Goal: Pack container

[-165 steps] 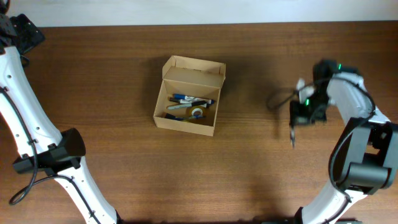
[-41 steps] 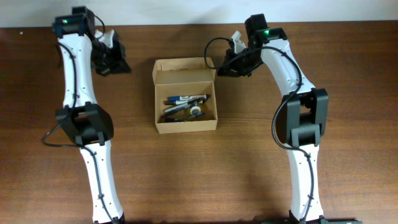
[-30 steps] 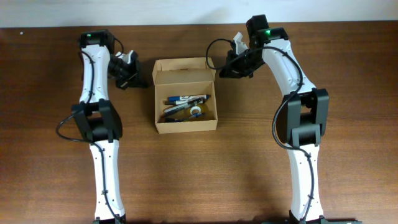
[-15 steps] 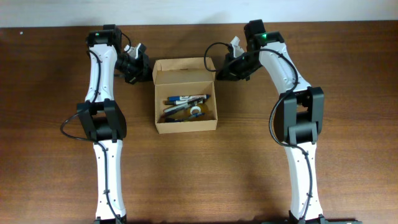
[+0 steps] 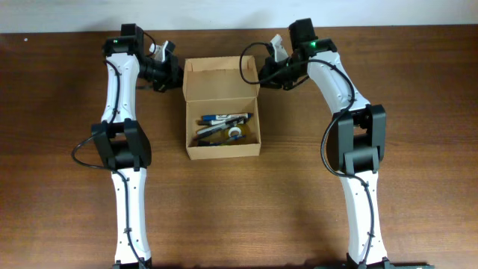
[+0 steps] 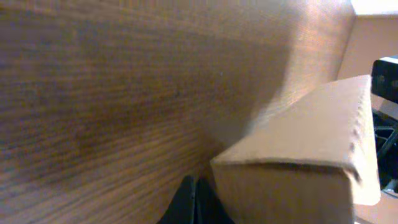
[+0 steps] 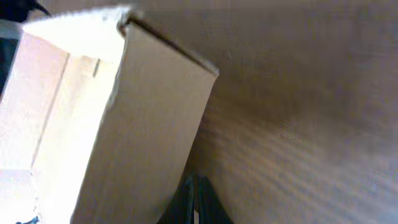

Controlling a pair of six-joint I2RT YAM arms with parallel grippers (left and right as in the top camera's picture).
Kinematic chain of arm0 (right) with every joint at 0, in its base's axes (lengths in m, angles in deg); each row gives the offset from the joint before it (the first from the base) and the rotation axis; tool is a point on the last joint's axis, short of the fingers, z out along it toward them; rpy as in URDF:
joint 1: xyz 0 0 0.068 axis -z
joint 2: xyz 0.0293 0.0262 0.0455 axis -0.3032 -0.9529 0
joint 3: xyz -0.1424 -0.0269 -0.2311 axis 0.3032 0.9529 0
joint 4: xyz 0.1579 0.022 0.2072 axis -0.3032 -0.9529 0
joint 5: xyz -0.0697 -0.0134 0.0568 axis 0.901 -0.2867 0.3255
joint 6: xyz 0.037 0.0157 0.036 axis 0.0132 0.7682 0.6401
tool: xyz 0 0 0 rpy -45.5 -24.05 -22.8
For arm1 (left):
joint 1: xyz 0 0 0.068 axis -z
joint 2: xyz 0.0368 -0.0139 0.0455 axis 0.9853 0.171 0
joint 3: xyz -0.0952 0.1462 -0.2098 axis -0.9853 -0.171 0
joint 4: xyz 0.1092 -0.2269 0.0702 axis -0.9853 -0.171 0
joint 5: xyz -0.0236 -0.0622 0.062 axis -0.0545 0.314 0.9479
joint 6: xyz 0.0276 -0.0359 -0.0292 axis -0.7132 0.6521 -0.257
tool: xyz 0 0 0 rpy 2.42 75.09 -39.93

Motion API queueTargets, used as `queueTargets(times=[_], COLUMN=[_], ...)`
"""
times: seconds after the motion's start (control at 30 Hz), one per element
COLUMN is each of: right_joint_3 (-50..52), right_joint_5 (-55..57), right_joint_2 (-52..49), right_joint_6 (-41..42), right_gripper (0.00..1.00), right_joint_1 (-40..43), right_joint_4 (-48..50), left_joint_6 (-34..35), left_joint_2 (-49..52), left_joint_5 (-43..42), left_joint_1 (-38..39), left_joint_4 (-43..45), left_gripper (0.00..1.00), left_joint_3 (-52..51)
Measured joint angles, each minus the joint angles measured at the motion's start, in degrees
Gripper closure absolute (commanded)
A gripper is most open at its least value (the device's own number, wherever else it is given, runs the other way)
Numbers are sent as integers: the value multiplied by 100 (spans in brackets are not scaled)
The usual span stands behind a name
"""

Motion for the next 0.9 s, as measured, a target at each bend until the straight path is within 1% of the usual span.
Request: queueTargets(times=[0.13, 0.23, 0.37, 0.57, 0.7, 0.8, 0.9], right_joint_3=[0, 0, -22, -291, -476, -728, -962], right_joint_5=[-181, -293, -321, -271, -35, 369, 719], right_joint_2=[0, 0, 0, 4, 52, 138, 310], right_joint_6=[2, -2, -87, -297, -514, -782, -1034], right_gripper=[96, 96, 96, 96, 96, 96, 96], right_joint_1=[0, 0, 0, 0, -4, -37, -131], right_joint_4=[553, 719, 708, 667, 184, -470, -966], left_joint_6=[-55, -127, -179, -205, -232, -345, -570], left_joint_2=[0, 0, 7, 15, 9, -24, -50], left_joint_5=[-286, -678, -957, -1130, -1187, -1211, -1060], left_joint_1=[-39, -61, -66, -48, -37, -22, 9], left_joint_4=[459, 846, 905, 782, 511, 210, -310], left_gripper=[98, 98, 98, 99, 98, 98, 99], left_joint_3=[0, 13, 190, 879, 1388, 1471, 1471])
